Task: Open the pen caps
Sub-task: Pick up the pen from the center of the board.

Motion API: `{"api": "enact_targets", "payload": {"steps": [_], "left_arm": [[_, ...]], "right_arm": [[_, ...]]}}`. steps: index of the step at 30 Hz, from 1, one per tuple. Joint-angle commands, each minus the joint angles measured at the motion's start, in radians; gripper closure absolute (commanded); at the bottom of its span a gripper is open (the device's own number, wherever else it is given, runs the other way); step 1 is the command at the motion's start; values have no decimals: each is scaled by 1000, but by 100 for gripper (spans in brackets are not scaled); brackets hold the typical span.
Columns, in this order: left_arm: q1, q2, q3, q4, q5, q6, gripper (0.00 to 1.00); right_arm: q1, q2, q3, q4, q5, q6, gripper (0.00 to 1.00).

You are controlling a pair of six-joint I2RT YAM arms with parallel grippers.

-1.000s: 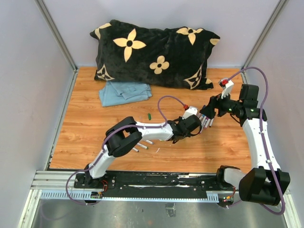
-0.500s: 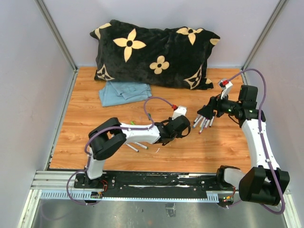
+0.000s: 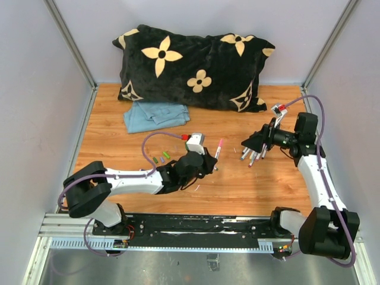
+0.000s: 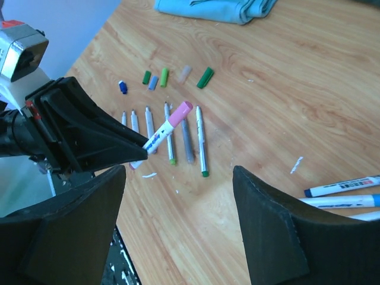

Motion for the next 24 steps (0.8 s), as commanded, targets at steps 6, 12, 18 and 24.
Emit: {"api": "enact_targets", "payload": {"steps": [6,12,18,24], "left_arm": [[39,-147,-271,492,6,-144,100],[43,-146,-335,666,8,-170,100],[44,-116,-332,719,38,-203,100],[43,-86,-324,755,63,-220,100]], "right_arm": [[151,4,-93,287,-47,207,27],[255,18,-204,587,64,459,28],[363,62,-196,635,131,528,28],[413,91,-200,683,139,596,31]]}}
